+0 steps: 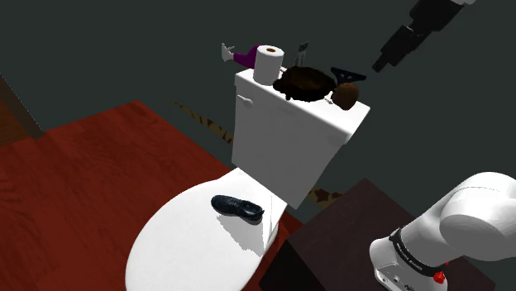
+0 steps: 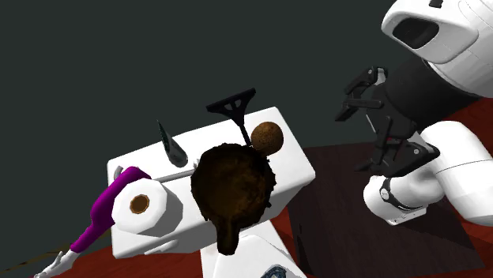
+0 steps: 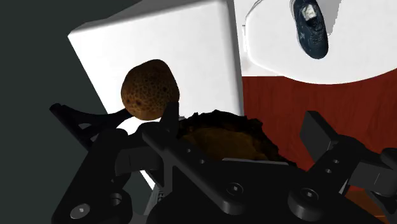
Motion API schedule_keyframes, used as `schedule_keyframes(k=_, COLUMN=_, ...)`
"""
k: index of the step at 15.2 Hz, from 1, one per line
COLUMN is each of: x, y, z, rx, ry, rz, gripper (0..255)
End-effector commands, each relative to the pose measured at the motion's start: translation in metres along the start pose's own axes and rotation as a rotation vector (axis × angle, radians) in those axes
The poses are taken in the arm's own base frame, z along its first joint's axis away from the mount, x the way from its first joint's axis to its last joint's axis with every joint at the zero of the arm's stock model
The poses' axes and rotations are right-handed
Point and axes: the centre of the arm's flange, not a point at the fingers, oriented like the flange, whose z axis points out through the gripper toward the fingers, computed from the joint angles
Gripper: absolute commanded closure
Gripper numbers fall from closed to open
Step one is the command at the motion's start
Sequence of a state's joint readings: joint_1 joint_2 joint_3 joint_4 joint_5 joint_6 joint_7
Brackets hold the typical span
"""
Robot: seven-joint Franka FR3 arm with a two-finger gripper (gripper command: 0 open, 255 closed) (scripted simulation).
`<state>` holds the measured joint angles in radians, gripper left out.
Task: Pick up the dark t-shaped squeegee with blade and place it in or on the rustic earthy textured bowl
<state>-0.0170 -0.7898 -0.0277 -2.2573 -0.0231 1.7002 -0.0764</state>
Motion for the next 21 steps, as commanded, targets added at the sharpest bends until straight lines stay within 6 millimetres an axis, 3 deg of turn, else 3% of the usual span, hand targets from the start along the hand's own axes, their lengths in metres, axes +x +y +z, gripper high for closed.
schedule_keyframes(k=1, x=0.0, y=0.0, z=0.0, rx=0.0, ry=0.0, rz=0.0, gripper=0)
schedule_keyframes(k=10, x=0.076, y=0.033, z=0.08, rx=-0.121, ry=-0.001, rz=0.402, gripper=0)
schedule_keyframes(k=21, x=0.138, y=0.121, z=0.168, rx=-0.268, ry=-0.003, rz=0.893, gripper=0)
